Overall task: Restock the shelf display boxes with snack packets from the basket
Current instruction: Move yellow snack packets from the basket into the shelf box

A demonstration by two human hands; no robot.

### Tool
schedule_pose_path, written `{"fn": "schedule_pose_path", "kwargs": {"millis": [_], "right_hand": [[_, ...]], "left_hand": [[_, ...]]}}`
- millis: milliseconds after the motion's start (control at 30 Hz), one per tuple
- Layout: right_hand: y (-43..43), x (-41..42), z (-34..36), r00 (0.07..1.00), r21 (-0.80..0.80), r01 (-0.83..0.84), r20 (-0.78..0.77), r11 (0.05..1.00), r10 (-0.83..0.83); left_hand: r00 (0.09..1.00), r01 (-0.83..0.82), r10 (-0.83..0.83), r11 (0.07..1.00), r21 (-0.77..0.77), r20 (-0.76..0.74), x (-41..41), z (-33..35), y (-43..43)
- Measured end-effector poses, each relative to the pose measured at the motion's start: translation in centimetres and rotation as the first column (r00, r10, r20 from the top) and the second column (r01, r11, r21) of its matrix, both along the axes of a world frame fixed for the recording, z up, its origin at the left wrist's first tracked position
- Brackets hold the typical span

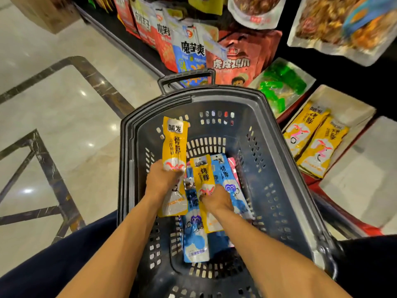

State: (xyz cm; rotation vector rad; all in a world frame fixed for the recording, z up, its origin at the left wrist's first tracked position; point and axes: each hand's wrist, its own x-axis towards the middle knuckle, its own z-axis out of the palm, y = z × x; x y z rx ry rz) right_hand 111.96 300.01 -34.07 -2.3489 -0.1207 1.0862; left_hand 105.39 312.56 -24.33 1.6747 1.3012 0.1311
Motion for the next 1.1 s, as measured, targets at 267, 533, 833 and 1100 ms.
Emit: {"fn": "schedule_pose_path", "kwargs": {"millis": [267, 533, 833, 1100], "right_hand": [[-3.1, 6.2, 12.2, 0.986, 0.388, 0.07, 0.113, 0.919, -0.122], [-11.3, 11.2, 18.9, 0.933, 0.544, 0.192, 0.155, 0.817, -0.323], [-19.4, 17.8, 13.8, 0.777, 0.424, 0.583, -0.043, 0.693, -0.628], [-19.8, 24.3, 9.8, 0.738, 0.263, 0.639, 0.054, 0.722, -0.673]], "left_hand": [[0.974, -0.131, 0.122, 0.991, 0.037, 0.189, 1.3, 5.4, -3.3], [0.928, -0.029, -0.024, 0.99, 0.137, 0.371, 5.7, 11.8, -8.1], [0.852, 0.483, -0.513, 0.848, 0.217, 0.105, 18.8, 10.9, -14.3], [0.58, 0.811, -0.784, 0.527, 0.255, -0.221, 30.0, 5.8, -16.9]]}}
